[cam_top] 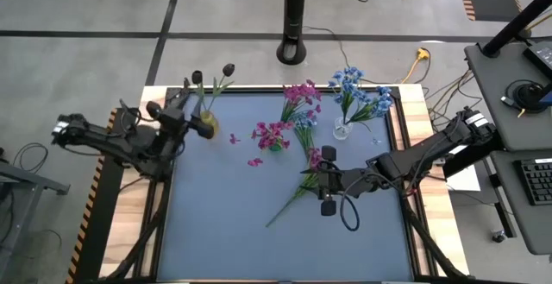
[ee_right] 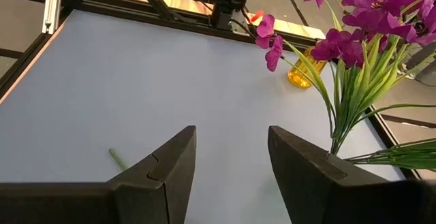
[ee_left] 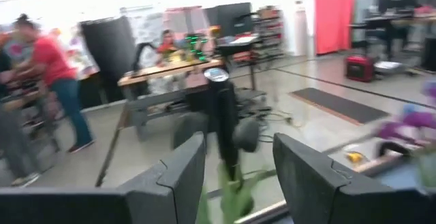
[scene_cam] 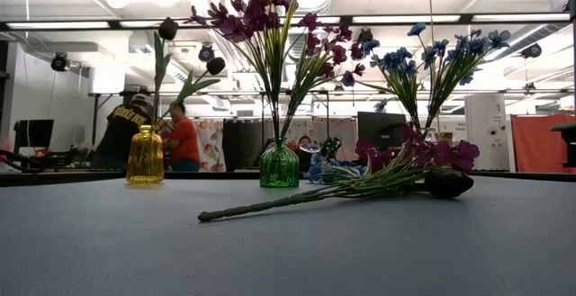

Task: Sort flowers into vase by color
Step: Put the purple flowers into the green vase

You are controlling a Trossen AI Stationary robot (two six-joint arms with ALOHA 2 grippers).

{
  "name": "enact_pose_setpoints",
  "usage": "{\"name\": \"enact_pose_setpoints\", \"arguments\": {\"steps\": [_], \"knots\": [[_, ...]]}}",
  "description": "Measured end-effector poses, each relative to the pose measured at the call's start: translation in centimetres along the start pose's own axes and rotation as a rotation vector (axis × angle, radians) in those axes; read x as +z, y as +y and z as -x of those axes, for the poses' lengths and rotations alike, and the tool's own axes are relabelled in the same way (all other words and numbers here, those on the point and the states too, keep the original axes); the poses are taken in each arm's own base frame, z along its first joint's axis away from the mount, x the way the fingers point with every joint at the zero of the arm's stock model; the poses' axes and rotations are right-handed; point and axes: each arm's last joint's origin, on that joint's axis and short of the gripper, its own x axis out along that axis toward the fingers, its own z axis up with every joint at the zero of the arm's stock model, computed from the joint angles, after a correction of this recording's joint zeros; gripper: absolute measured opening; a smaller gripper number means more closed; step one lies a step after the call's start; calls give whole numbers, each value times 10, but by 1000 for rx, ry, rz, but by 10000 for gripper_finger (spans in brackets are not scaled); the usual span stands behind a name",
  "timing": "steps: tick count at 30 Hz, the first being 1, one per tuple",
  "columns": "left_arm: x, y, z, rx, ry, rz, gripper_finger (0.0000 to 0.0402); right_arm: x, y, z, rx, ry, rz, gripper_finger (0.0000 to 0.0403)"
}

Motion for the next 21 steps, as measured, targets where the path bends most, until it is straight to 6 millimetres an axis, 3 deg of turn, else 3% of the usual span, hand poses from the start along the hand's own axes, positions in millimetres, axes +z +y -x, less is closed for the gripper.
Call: {"name": "enact_pose_setpoints", "arguments": {"steps": [7,13,21], "knots": [[20,-20,30,-115,8,-27,158,-3,-1,4,8,40,-19,176],[33,-38,51,-214,-9,-66,158,7,-3,18,56,160,-93,176],[28,-60,91,-377,-49,-139,158,10,1,34,119,281,-68,176]]}}
